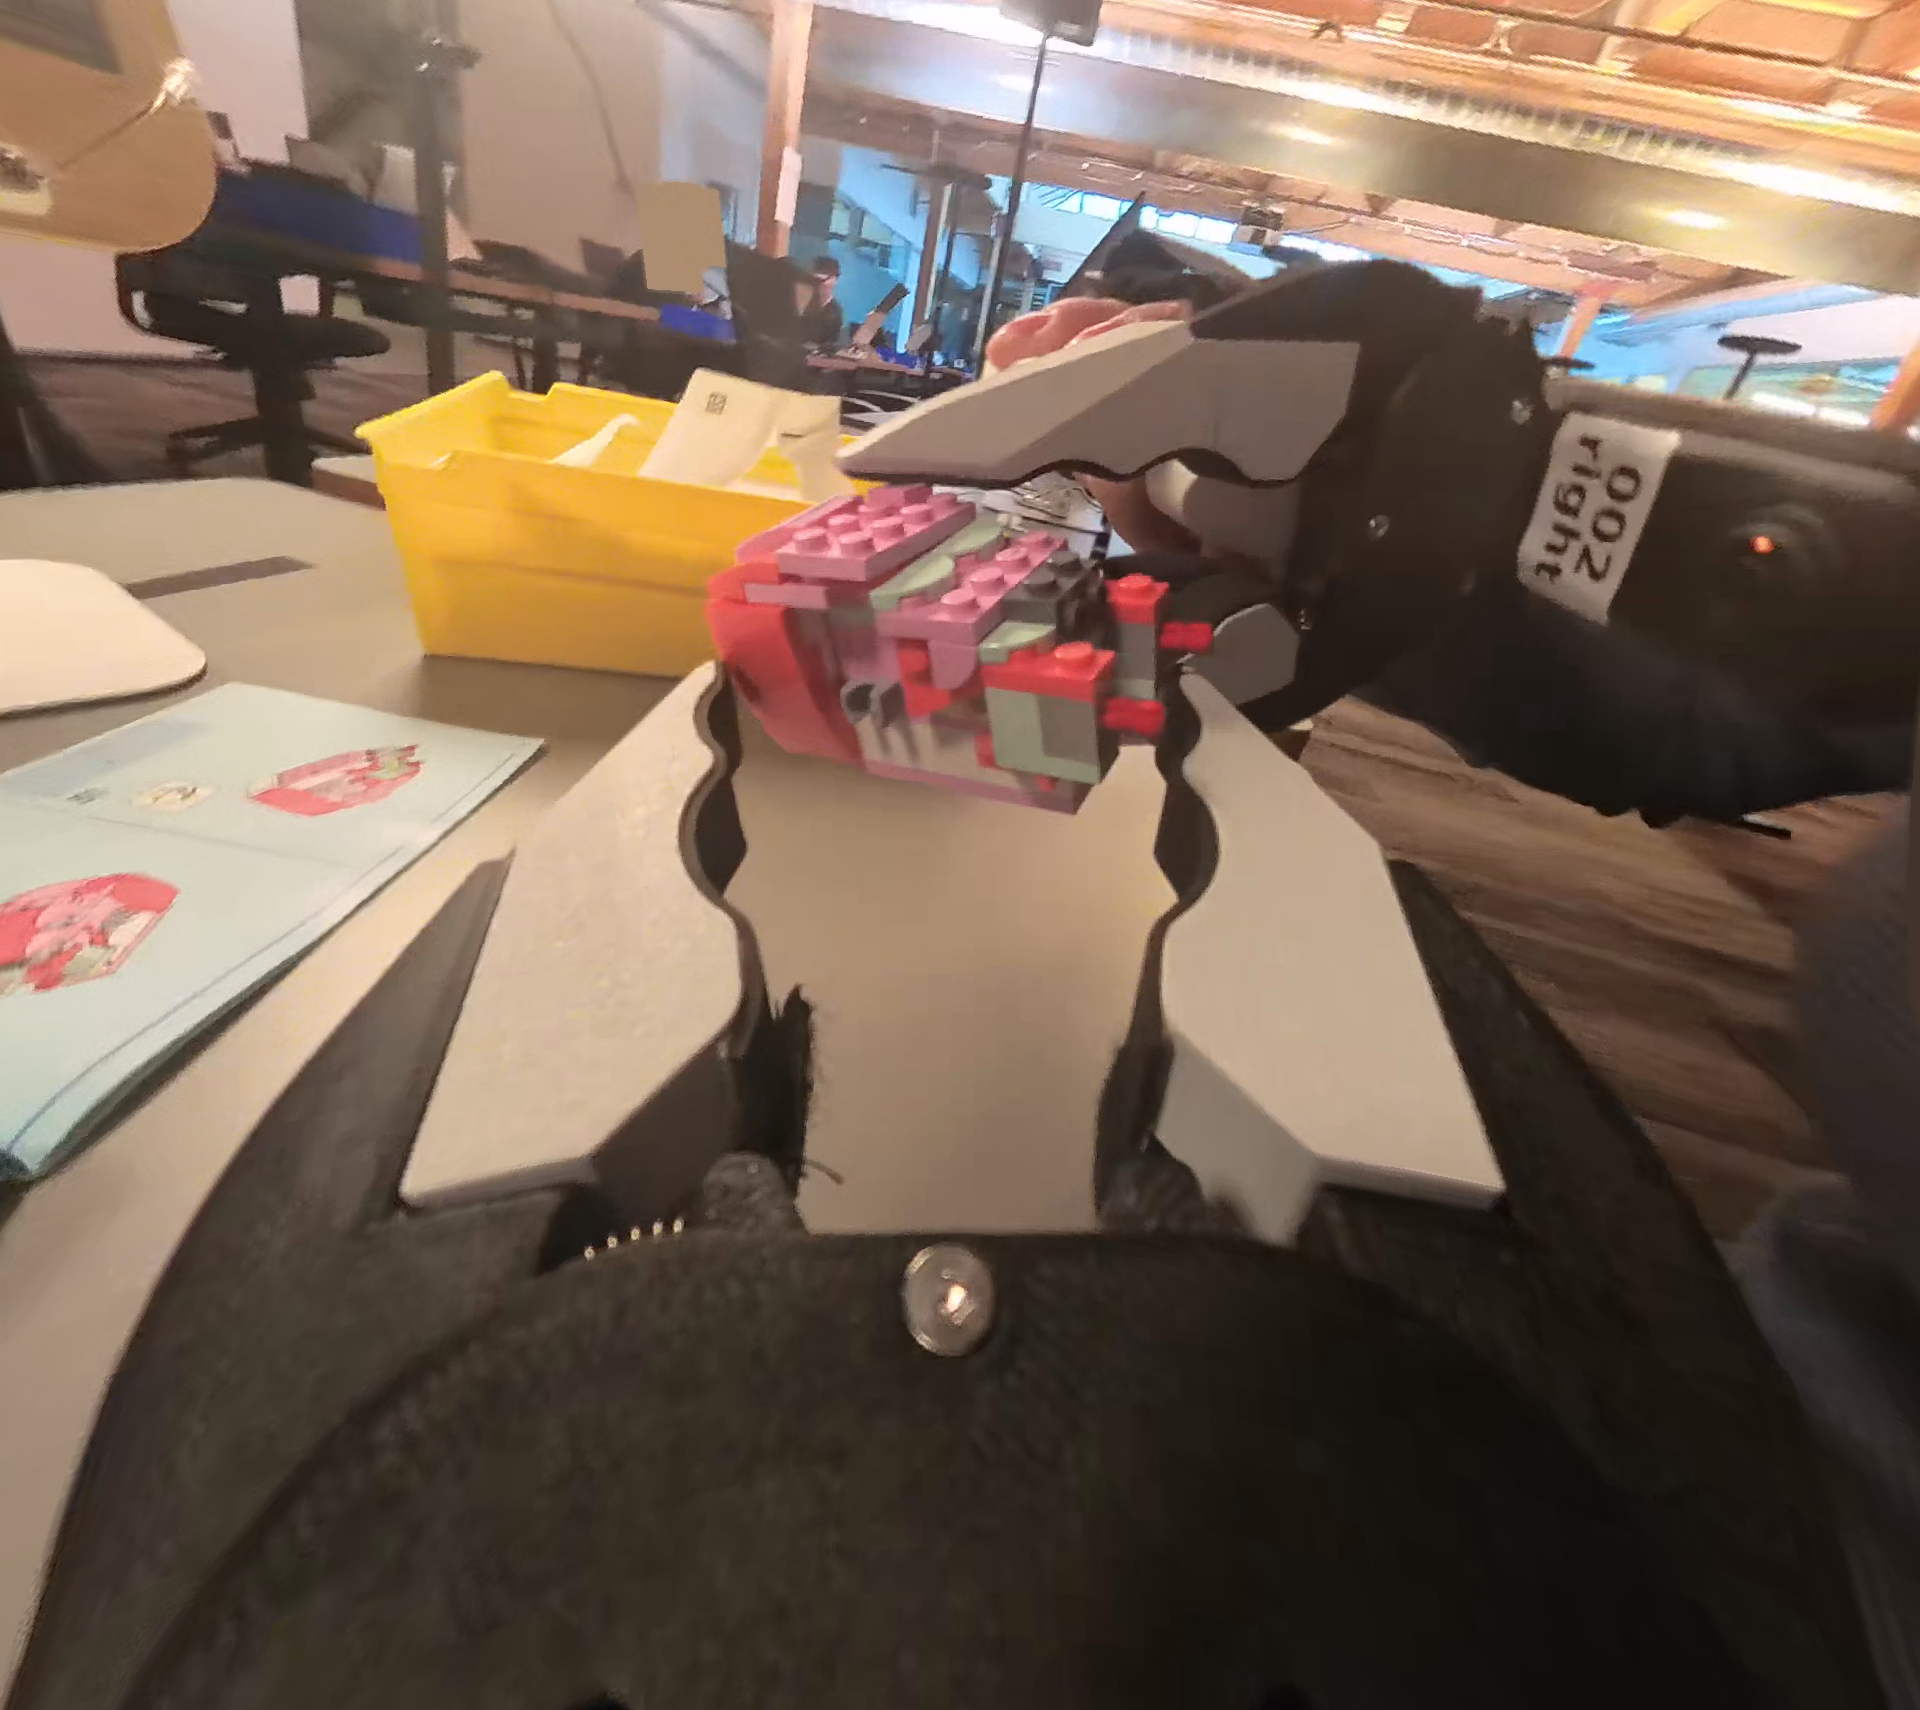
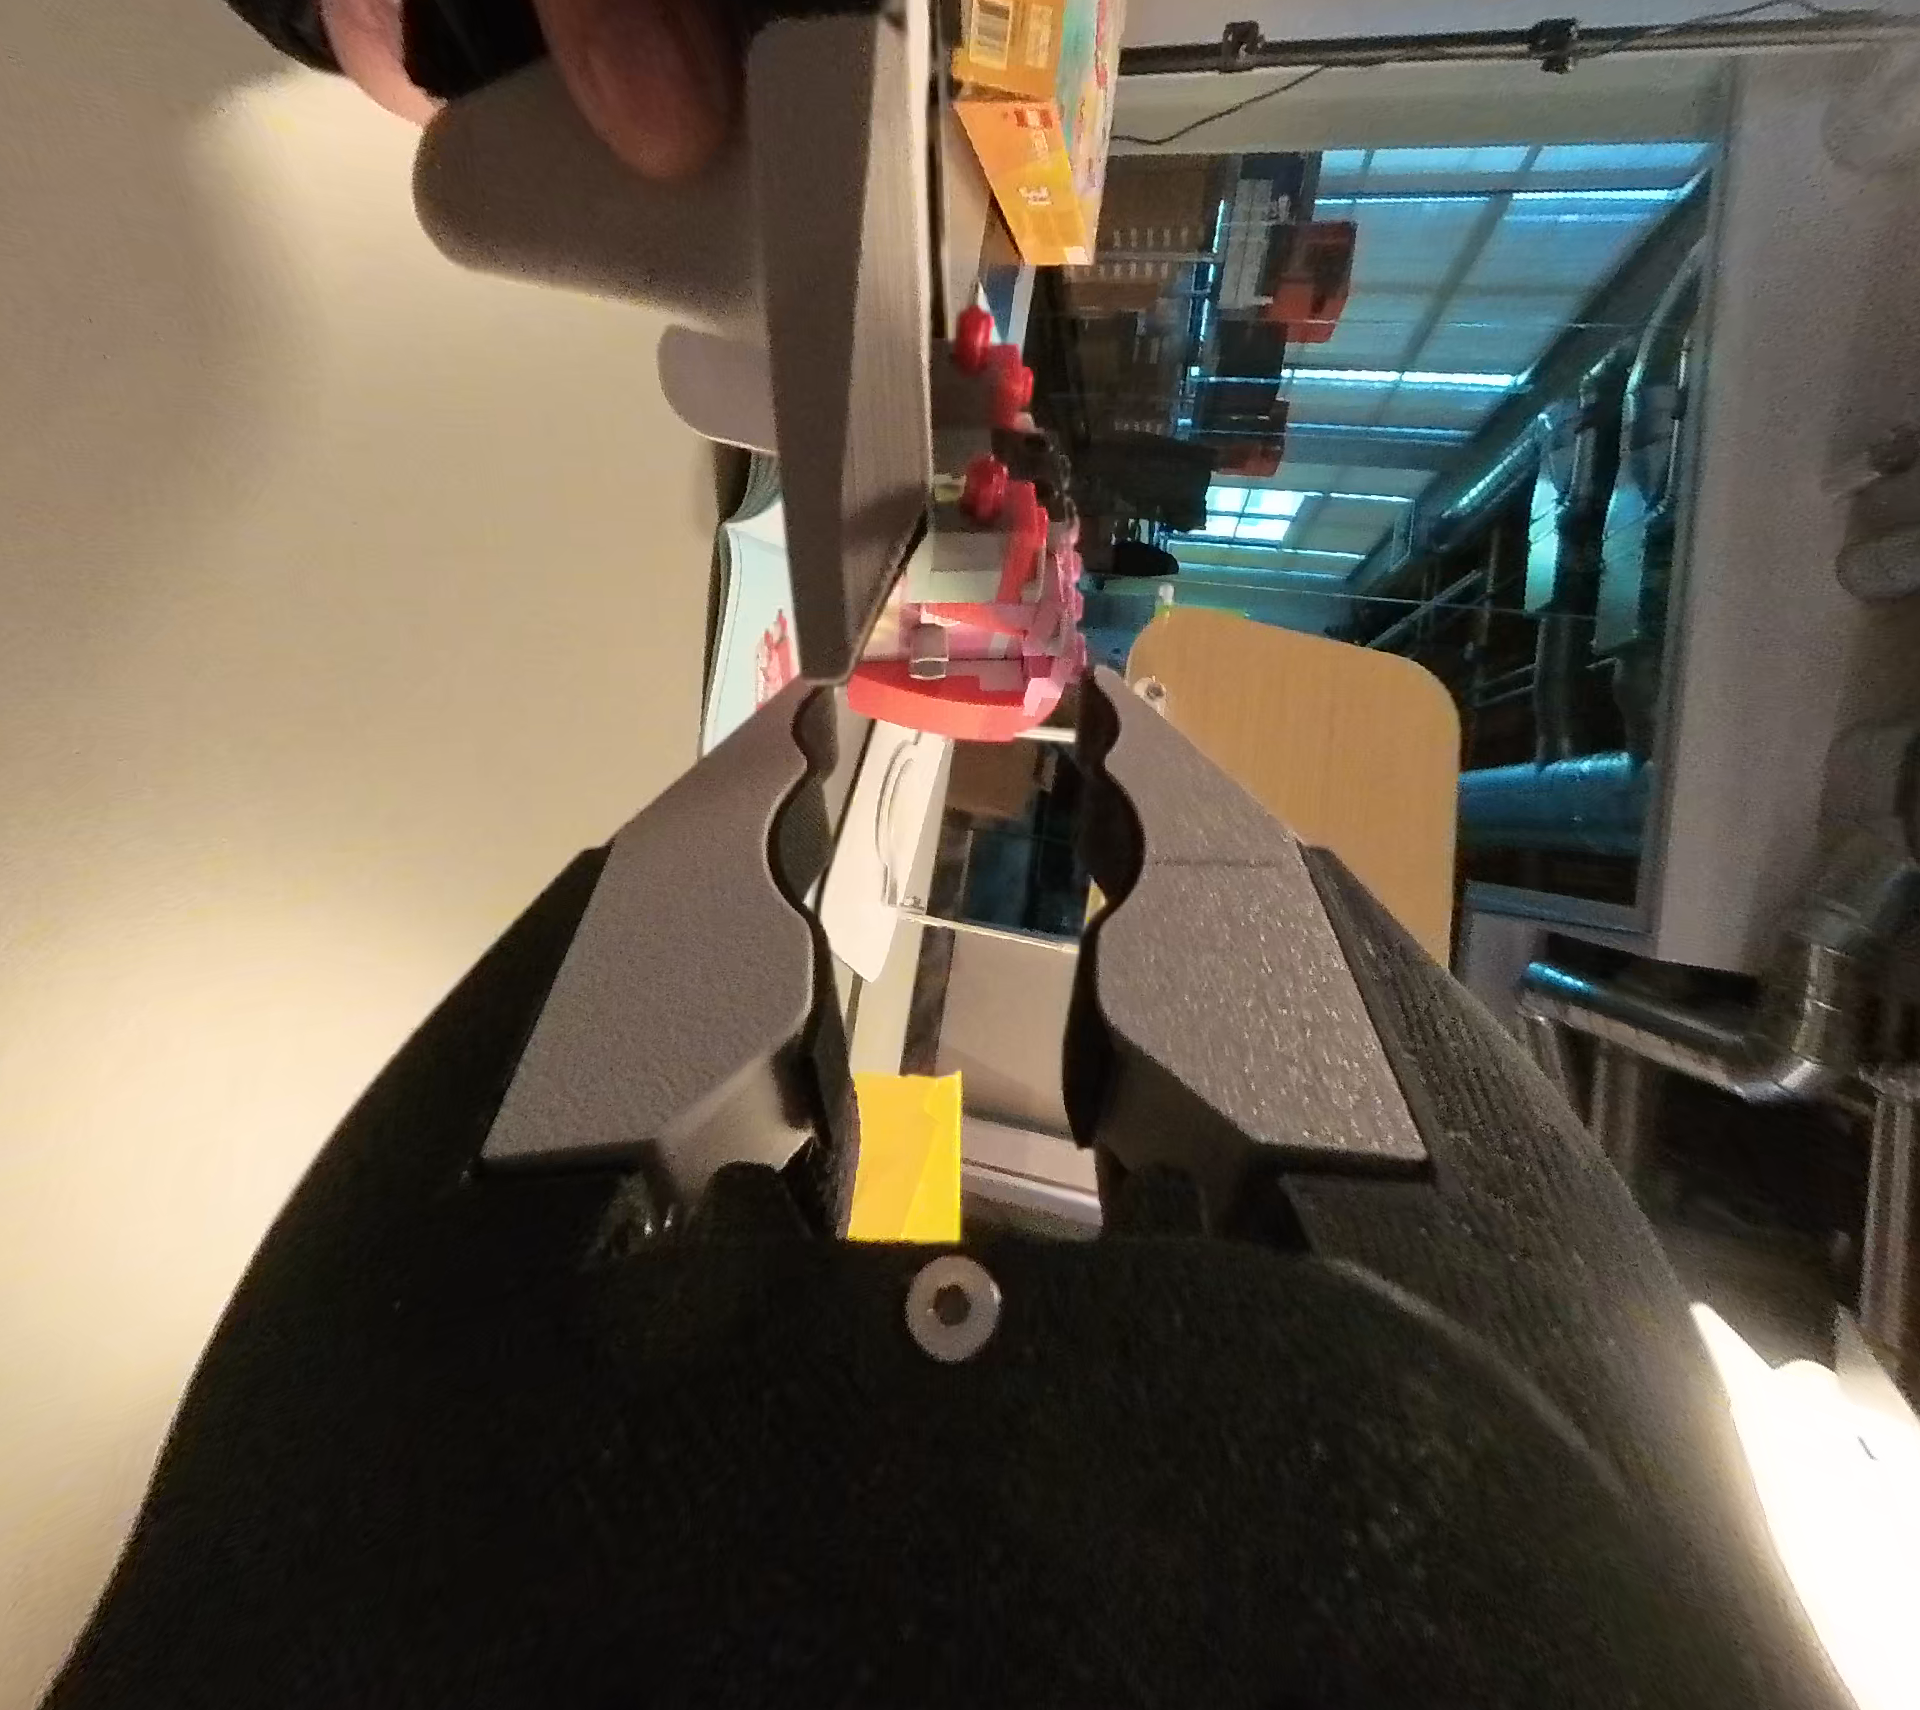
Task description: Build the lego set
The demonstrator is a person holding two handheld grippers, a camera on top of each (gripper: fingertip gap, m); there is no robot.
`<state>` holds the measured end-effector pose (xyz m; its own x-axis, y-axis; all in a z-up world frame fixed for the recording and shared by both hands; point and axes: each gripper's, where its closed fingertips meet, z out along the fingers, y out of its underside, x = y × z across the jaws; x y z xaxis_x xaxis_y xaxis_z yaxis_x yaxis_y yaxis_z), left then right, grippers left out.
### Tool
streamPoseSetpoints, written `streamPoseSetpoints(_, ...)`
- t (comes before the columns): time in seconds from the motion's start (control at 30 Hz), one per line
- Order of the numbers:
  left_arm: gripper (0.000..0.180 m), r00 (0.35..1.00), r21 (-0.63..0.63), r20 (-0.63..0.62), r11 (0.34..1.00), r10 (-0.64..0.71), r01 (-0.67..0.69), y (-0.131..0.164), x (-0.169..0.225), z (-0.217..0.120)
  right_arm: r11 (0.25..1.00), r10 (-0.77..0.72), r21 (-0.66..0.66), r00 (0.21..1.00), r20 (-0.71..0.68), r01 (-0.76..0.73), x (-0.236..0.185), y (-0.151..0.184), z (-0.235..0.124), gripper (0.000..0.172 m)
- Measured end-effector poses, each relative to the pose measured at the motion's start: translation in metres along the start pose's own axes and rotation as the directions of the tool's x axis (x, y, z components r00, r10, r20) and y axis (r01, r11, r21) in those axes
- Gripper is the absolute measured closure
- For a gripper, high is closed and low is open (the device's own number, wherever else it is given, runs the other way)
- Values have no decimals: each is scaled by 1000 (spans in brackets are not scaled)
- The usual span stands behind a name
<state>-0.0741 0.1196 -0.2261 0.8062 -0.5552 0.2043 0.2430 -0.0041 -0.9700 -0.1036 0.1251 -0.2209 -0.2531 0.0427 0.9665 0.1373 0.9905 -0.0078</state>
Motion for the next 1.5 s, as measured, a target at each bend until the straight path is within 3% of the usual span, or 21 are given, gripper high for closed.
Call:
streamPoseSetpoints(0.13, 99, 999, -21, 45, 1000, -12, 13, 4, -6, 1, 999, -11, -31, 1000, -17, 10, -3, 5, 4, 127)
streamPoseSetpoints(0.27, 90, 967, -26, 115, 974, 226, -225, -6, -7, -5, 999, 30, -23, 1000, -4, -30, -8, 7, 6, 127)
streamPoseSetpoints(0.47, 82, 829, -127, 34, 825, 558, -550, 4, 4, -13, 938, 309, 123, 942, 130, -325, -20, 2, -3, 126)
streamPoseSetpoints(0.6, 90, 730, -199, -15, 713, 683, -672, 22, 9, -8, 888, 372, 195, 901, 223, -415, -28, -6, -12, 126)
streamPoseSetpoints(0.73, 101, 684, -243, -34, 658, 729, -713, 33, 9, -4, 879, 350, 234, 896, 274, -415, -35, -16, -19, 126)
streamPoseSetpoints(0.83, 119, 677, -214, -33, 656, 736, -724, 30, 12, -6, 879, 336, 245, 896, 290, -409, -39, -20, -22, 126)
streamPoseSetpoints(0.93, 126, 669, -213, -49, 646, 742, -732, 30, 14, -8, 888, 321, 236, 899, 298, -396, -42, -19, -22, 127)
streamPoseSetpoints(1.5, 129, 612, -231, -107, 580, 783, -782, 39, 17, -8, 919, 209, 249, 913, 351, -306, -46, -21, -29, 127)
